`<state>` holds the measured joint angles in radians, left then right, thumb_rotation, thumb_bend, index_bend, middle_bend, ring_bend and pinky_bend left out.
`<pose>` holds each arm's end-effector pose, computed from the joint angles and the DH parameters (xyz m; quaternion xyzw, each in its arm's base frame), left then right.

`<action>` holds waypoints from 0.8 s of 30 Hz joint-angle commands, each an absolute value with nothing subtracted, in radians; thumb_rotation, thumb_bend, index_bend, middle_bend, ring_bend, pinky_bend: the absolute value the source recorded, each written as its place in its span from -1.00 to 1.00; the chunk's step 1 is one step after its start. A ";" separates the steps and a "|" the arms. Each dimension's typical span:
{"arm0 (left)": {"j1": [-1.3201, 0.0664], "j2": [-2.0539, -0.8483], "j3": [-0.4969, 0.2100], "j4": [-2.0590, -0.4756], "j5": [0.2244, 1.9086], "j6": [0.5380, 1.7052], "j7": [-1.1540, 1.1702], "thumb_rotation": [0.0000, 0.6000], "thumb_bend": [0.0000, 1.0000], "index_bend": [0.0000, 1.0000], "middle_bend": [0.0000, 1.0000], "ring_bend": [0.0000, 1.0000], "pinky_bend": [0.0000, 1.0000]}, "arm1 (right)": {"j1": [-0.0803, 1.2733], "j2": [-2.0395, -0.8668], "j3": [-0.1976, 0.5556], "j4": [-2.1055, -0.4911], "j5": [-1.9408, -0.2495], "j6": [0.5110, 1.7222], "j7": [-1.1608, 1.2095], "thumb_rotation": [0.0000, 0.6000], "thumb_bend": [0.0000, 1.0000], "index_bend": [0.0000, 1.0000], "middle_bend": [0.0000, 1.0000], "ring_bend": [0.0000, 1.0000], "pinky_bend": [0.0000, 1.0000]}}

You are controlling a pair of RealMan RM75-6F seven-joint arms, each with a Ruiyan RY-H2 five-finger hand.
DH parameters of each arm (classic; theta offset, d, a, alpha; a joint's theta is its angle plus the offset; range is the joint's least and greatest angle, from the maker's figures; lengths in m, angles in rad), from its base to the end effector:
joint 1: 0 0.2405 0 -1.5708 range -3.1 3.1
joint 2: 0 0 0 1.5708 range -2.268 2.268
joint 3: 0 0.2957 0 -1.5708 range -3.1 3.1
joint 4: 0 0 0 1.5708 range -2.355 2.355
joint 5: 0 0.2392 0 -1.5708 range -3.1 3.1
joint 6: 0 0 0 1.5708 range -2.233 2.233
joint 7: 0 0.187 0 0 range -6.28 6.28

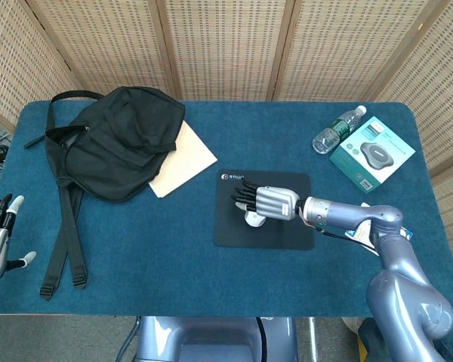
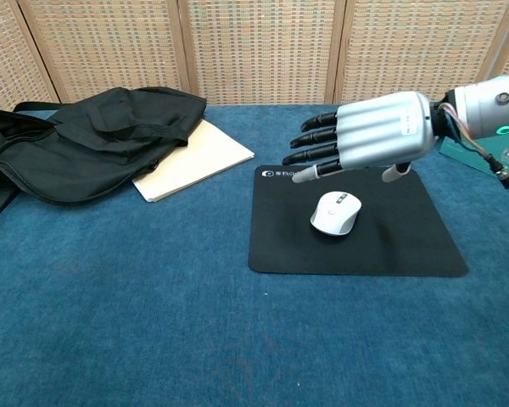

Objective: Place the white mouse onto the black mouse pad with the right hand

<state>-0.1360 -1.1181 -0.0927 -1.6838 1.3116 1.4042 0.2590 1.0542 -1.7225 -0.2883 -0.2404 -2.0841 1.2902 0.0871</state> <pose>-0.3617 0.2542 0.1467 -0.5953 -0.3763 -0.3038 0.6416 -0.1655 -0.5060 -0.0346 0.8895 0.2944 0.2167 0.2741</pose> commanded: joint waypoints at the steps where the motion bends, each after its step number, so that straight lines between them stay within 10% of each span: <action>1: -0.135 -1.117 -0.090 -1.685 1.315 1.406 0.256 1.00 -0.98 -1.00 -1.00 -1.00 -1.00 | 1.012 -1.676 -0.264 -0.284 -2.040 1.340 0.061 1.00 -1.00 -1.00 -1.00 -1.00 -0.79; 24: -0.116 -1.103 -0.039 -1.690 1.458 1.458 0.202 1.00 -0.98 -1.00 -1.00 -1.00 -1.00 | 0.314 -1.192 -0.054 -1.474 -1.417 1.588 -0.088 1.00 -1.00 -1.00 -1.00 -1.00 -1.00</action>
